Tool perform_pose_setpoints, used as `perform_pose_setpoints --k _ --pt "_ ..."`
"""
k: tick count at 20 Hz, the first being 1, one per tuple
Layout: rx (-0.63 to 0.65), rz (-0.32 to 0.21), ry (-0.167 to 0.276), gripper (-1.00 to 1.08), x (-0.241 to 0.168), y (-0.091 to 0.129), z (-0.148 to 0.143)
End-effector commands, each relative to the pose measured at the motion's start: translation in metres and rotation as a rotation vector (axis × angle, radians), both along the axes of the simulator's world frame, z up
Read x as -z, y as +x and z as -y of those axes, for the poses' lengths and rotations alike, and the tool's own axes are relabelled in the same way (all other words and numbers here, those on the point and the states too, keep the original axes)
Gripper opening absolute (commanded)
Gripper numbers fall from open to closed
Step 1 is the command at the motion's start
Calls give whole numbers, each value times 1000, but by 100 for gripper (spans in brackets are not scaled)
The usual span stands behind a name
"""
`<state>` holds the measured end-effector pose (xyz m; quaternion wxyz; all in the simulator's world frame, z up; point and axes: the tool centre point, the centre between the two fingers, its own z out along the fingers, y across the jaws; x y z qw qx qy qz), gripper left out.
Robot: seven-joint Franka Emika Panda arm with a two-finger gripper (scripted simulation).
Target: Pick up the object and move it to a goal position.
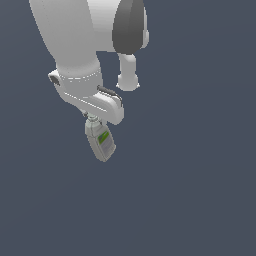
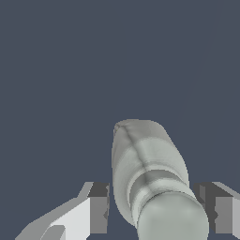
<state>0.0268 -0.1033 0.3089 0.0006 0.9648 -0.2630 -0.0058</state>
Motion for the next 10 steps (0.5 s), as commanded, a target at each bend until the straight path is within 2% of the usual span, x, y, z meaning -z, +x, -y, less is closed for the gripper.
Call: perform_pose_setpoints --k 1,10 --pt "0 13 -2 -100 -28 2 14" --pt "0 12 -2 -100 -87 5 53"
